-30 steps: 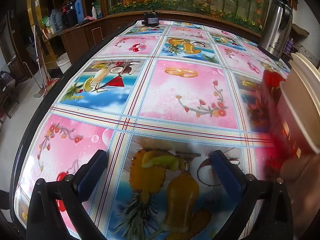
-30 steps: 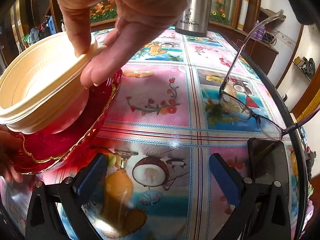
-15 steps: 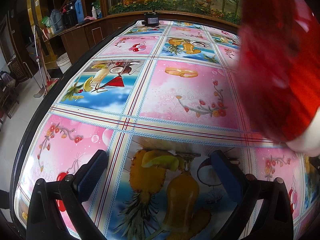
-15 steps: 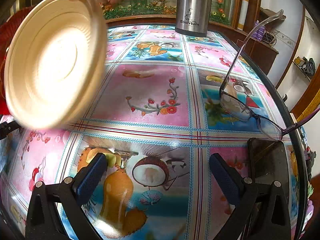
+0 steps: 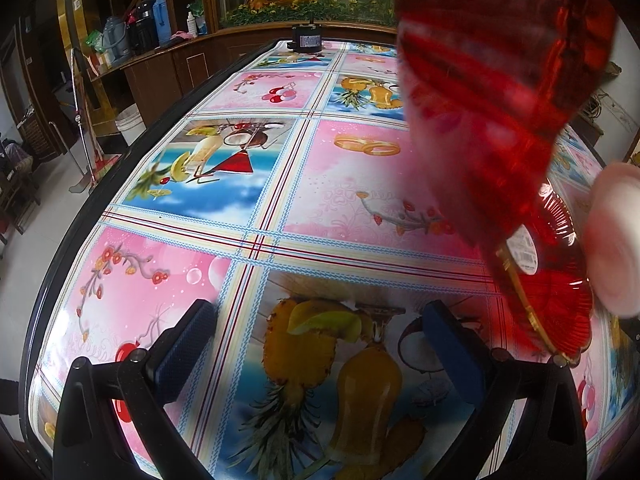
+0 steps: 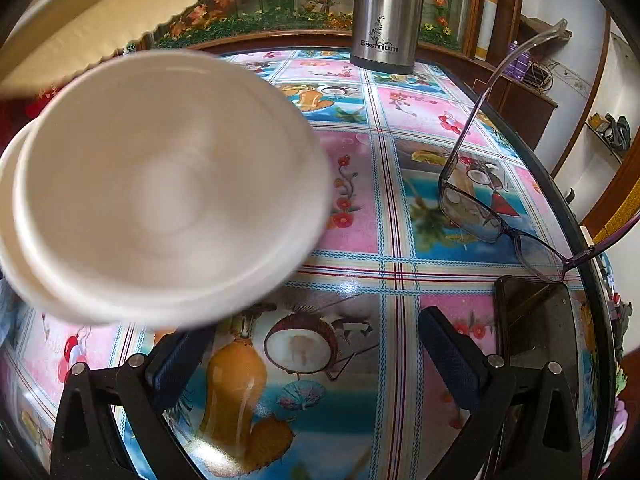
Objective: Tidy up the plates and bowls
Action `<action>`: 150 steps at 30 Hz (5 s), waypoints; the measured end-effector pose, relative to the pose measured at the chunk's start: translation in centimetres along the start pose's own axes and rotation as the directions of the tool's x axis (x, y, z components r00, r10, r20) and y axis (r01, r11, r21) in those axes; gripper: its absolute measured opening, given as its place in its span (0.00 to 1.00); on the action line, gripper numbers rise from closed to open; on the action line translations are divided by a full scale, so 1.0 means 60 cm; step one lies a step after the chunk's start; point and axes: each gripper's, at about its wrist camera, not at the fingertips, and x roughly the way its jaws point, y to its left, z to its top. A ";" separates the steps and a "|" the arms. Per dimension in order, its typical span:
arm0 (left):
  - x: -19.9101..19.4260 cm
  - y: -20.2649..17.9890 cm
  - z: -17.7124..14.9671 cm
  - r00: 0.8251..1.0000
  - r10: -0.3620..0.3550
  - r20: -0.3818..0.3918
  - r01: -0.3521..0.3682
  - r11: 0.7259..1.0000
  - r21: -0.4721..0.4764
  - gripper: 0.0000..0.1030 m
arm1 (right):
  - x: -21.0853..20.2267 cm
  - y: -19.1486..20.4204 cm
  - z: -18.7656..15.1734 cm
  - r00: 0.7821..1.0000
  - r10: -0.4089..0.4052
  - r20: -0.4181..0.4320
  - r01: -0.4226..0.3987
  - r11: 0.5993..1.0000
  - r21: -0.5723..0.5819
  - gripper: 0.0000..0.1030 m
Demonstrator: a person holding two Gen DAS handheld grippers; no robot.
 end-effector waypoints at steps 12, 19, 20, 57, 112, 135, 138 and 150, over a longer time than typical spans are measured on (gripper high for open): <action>-0.002 -0.005 -0.002 1.000 0.003 0.000 -0.003 1.000 0.001 1.00 | -0.001 0.004 -0.002 1.000 -0.001 0.000 0.001 1.000 -0.001 0.99; -0.001 -0.004 -0.002 1.000 0.004 0.000 -0.004 1.000 0.001 1.00 | -0.002 0.002 0.001 1.000 -0.001 -0.001 0.001 1.000 0.000 0.99; -0.001 -0.005 -0.002 1.000 0.004 0.000 -0.004 1.000 0.001 1.00 | -0.002 0.002 0.000 1.000 0.000 -0.001 0.000 1.000 0.000 0.99; -0.002 -0.004 -0.002 1.000 0.003 0.000 -0.003 1.000 0.000 1.00 | 0.002 0.001 0.000 1.000 0.000 -0.001 0.000 1.000 -0.001 0.99; -0.003 -0.007 -0.002 1.000 0.003 0.000 -0.003 1.000 0.000 1.00 | -0.002 0.002 -0.004 1.000 0.000 0.000 0.000 1.000 -0.002 0.99; -0.017 -0.007 -0.007 0.990 -0.017 -0.140 0.017 1.000 -0.003 1.00 | -0.002 0.002 -0.004 1.000 0.000 0.000 0.000 1.000 -0.002 0.99; -0.064 -0.008 -0.016 0.992 -0.066 -0.111 0.063 0.997 -0.033 1.00 | -0.002 0.002 -0.004 1.000 0.006 -0.009 -0.006 1.000 -0.010 0.99; -0.211 -0.053 -0.055 0.986 -0.160 0.054 0.157 0.986 0.059 1.00 | -0.063 0.038 0.001 0.996 0.081 -0.040 -0.085 0.990 -0.110 0.99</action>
